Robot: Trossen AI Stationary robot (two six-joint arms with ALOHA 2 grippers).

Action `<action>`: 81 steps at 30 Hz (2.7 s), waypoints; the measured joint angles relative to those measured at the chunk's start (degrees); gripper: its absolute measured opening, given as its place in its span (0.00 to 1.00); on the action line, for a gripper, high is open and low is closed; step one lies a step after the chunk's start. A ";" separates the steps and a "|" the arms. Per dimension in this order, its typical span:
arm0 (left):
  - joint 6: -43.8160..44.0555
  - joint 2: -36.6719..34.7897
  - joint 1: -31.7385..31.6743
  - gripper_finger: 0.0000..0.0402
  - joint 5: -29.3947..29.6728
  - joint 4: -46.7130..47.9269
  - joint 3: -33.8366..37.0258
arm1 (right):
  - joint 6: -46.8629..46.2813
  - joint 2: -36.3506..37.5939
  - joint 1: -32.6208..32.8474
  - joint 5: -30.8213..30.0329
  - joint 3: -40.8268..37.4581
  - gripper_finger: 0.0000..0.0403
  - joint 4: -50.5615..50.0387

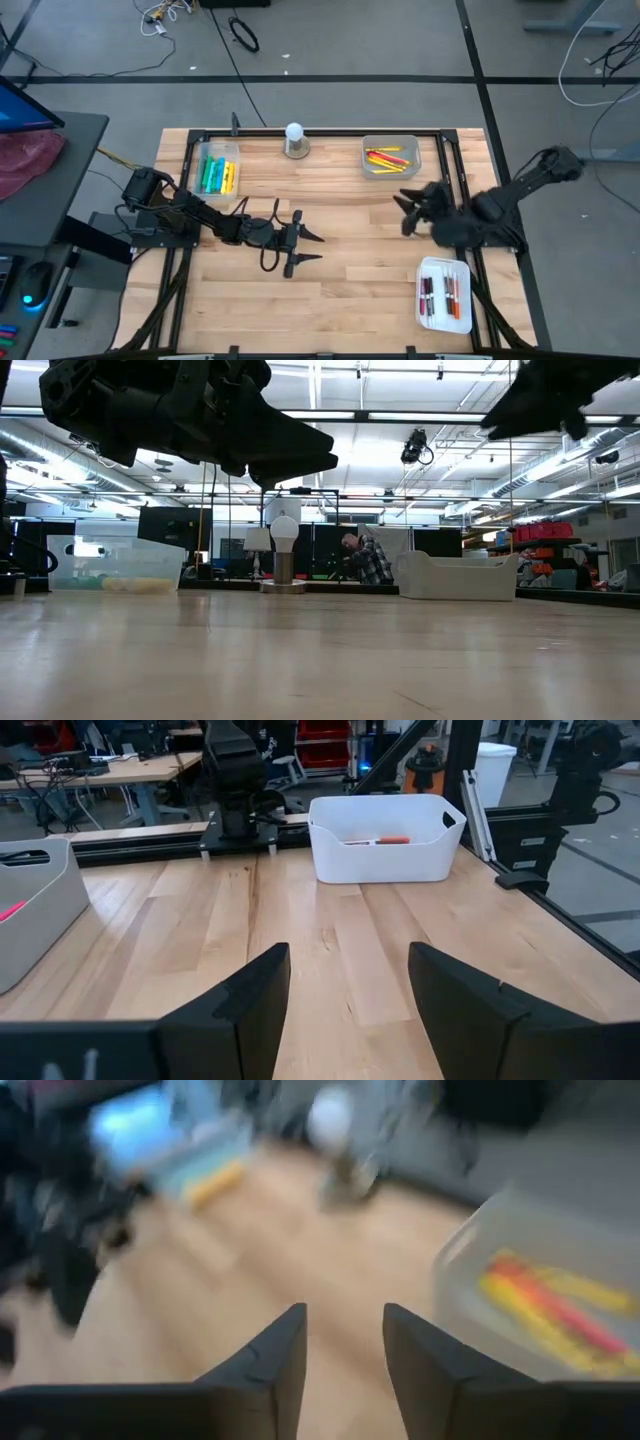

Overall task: Pick & Place Markers
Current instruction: Return to Home Position

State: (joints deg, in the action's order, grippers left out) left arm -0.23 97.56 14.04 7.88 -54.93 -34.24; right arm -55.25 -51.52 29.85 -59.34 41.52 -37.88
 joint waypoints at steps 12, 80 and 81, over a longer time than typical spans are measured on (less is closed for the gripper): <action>1.11 0.00 -0.15 0.53 0.02 0.40 0.00 | 37.16 6.21 -19.41 49.51 0.01 0.17 19.68; -3.83 -30.40 -8.38 0.01 -3.59 31.72 3.51 | 44.68 38.81 -30.93 61.43 -40.54 0.07 41.68; -4.07 -32.93 -8.54 0.01 -3.62 31.38 5.53 | 44.68 38.81 -30.93 61.43 -40.52 0.07 41.72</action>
State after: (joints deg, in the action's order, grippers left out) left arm -4.30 64.63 5.50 4.26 -23.55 -28.71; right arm -10.57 -12.71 -1.08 2.09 0.99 3.84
